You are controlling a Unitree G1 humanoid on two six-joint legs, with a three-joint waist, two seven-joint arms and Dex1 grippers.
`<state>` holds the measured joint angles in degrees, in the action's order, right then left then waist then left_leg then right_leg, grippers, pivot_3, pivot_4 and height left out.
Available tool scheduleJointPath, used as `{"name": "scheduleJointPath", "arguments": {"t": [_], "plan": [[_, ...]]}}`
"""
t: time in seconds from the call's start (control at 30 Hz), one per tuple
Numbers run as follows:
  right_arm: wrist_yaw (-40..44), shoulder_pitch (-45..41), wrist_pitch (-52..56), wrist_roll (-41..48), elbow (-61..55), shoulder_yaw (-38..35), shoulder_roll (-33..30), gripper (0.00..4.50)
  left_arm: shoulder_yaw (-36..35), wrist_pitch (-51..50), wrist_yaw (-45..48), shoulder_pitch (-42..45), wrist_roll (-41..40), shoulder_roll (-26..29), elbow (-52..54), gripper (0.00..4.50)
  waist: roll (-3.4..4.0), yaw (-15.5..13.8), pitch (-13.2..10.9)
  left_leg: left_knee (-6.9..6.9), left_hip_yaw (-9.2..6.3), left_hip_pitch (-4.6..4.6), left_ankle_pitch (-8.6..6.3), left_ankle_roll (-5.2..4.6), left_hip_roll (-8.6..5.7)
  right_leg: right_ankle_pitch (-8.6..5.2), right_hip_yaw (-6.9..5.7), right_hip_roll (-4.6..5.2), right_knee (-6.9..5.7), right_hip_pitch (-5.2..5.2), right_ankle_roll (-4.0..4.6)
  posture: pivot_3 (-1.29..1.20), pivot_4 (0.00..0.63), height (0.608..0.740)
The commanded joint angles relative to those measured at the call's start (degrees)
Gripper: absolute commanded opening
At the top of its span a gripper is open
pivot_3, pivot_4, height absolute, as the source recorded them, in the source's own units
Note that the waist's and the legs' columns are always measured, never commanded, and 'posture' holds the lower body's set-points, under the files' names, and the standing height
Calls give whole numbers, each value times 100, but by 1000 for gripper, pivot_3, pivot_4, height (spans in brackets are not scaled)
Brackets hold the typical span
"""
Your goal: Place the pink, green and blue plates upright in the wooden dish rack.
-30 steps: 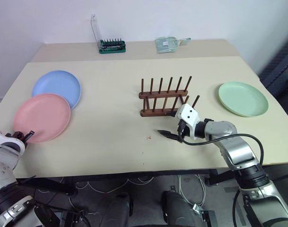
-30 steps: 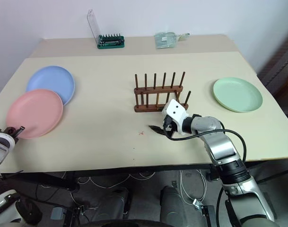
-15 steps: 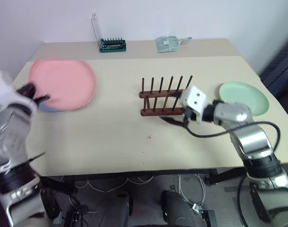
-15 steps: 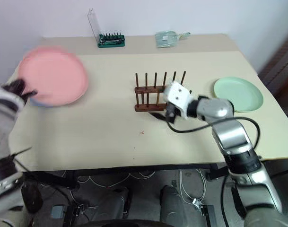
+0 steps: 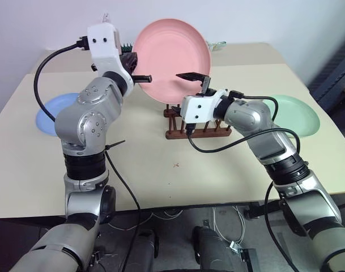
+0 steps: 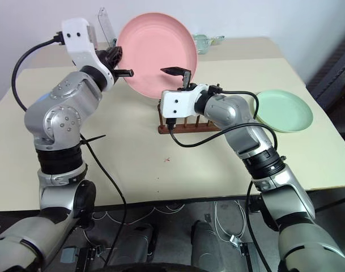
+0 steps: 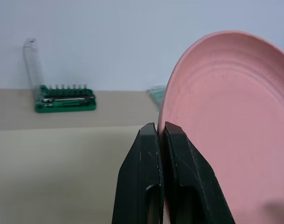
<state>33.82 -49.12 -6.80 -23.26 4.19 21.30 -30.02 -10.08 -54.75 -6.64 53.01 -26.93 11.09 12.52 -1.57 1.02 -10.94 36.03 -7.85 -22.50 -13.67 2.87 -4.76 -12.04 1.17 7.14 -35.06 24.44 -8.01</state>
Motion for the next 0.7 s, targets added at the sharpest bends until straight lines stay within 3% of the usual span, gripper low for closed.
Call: {"name": "scheduleJointPath", "arguments": {"t": [0.03,0.27,0.3,0.4,0.5,0.63,0.7], "plan": [[-177,-180,-156,-295,58,-30,35,3892,12,-104,20,175,-65,-73,384,0,0,-9,0,1,0,0,0,0,0,0,0,0,0,0,1,0,150,740],[-436,-150,-259,-596,186,-125,8,629,-112,-175,53,164,-54,-162,460,0,1,7,-1,0,1,0,0,0,0,1,2,-2,0,0,2,0,150,740],[-471,-140,-291,-639,196,-123,-6,86,-182,-118,69,157,-106,-231,467,305,1,5,-1,-1,1,1,0,1,2,1,2,-3,0,0,2,0,150,740],[-571,-91,-348,-721,197,-143,-36,67,-552,303,99,205,-342,-549,531,1398,-2,-33,-2,2,1,0,1,1,3,2,2,-4,3,-4,3,0,150,740],[-698,39,-267,-647,201,-454,-193,67,-970,1018,-93,366,-256,-578,426,2882,-3,-34,-3,7,1,-4,1,2,1,2,3,-4,8,-5,3,0,150,740],[-592,377,268,320,-66,-1463,-332,67,-1234,1657,-50,291,61,-28,46,2882,-2,-24,-3,1,4,0,1,2,3,3,4,-4,7,-4,5,0,150,740],[-228,513,1425,1656,-604,-2263,-28,67,-806,1735,443,-106,448,578,-156,2882,-1,-15,-2,-1,7,2,1,1,3,3,8,-5,6,-4,5,0,150,740]]}}
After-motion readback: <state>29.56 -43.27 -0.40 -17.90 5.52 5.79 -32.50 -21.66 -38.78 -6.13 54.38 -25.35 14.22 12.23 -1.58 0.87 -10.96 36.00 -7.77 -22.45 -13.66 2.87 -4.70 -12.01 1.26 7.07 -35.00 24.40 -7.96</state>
